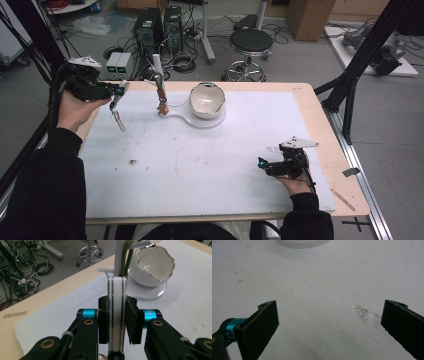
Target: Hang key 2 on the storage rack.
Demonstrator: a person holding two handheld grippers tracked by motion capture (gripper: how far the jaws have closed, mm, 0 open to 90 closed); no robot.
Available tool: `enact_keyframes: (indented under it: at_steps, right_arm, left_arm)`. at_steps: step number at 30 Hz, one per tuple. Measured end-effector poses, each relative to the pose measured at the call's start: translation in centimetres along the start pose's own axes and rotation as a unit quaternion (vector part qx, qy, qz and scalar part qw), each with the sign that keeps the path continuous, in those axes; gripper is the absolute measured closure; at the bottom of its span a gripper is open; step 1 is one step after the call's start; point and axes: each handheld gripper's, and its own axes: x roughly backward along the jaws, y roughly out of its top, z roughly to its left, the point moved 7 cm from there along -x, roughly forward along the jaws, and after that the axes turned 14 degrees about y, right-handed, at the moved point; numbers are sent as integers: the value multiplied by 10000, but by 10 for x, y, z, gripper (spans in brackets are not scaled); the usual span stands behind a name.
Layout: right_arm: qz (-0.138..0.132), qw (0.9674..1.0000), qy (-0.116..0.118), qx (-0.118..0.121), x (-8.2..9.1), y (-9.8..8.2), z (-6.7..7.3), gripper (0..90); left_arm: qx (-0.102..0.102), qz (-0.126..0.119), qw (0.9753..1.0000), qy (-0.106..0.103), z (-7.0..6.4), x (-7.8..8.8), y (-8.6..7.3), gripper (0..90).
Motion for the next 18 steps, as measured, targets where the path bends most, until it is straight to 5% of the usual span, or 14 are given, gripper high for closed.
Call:
enact_keyframes:
  at_steps: [6, 18]
  right_arm:
    - [-88, 10000, 24, -6, 2, 2, 2, 7]
    - [-76, 9999, 70, 9, 0, 2, 2, 6]
  left_arm:
    - [235, -37, 9997, 100, 8, -3, 3, 745]
    - [184, -132, 9994, 259, 14, -18, 23, 745]
